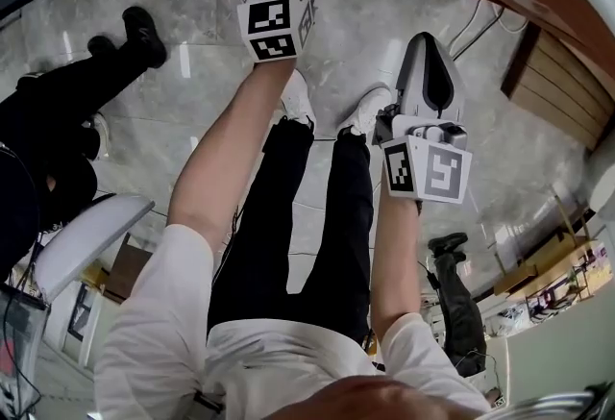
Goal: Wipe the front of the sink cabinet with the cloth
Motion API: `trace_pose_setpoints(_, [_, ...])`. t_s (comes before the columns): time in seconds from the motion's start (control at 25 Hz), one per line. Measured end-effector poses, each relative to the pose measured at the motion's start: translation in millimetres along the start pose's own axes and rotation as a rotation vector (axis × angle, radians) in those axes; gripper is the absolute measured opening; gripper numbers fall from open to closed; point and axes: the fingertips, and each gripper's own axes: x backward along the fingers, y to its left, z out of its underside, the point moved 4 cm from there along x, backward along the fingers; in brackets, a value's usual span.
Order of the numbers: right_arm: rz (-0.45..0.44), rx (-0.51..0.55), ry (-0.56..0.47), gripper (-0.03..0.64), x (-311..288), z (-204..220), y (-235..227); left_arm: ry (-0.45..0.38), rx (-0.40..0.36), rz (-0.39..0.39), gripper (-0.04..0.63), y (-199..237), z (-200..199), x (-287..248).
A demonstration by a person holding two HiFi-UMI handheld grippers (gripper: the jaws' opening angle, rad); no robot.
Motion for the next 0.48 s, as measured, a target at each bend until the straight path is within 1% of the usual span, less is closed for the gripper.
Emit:
trace_pose_setpoints(0.2, [0.000, -0.014, -0.012, -0.003, 3, 3, -4, -0.001, 0.010, 0.010, 0.067, -10, 4, -6])
trace_pose_setpoints(0.36, [-0.002, -0.008, -0.020, -0.003, 6, 3, -16, -0.007, 0.034, 0.017, 0.067, -27, 6, -10])
trace_pose_setpoints(0.48, [0.014, -0.021, -0.023, -0.003, 10, 2, -31, -0.002, 0.048, 0.018, 0.067, -40, 4, -14])
